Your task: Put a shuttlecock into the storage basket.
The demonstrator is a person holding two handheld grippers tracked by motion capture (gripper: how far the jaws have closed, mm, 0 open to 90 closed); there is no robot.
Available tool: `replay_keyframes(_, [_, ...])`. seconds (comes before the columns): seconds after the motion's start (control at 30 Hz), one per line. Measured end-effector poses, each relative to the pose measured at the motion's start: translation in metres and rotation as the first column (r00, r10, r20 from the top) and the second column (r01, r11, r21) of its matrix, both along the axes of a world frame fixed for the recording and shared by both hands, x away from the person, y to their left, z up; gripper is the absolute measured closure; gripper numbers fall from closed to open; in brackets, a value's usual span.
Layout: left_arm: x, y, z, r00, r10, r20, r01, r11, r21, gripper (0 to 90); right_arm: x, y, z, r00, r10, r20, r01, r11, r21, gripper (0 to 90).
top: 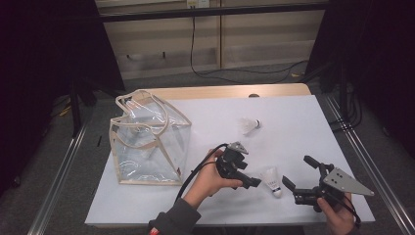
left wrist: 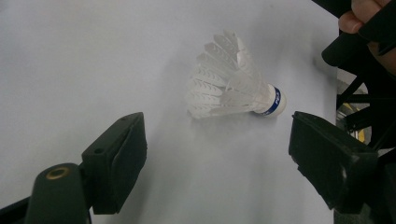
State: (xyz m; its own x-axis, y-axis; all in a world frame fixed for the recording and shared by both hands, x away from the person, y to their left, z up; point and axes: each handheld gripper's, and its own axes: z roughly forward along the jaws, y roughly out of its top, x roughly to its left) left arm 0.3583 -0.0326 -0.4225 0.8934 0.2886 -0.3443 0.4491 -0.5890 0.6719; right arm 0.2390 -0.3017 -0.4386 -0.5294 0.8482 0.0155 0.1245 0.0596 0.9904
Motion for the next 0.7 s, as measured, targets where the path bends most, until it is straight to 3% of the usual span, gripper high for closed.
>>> replay_keyframes(0.33, [0.001,-0.007,-0.004,0.9997,-0.018,0.019,0.018,0.9998,-0.006,23.1,0.0,0.0,0.0,1.0,-0.001,0.0,0.001,1.0,0.003,0.3])
replay_keyframes(0.7, [0.002,-0.016,-0.004,0.9984,-0.046,0.034,0.046,0.9989,-0.008,33.2,0.0,0.0,0.0,1.0,0.0,0.0,0.0,1.0,0.006,0.4])
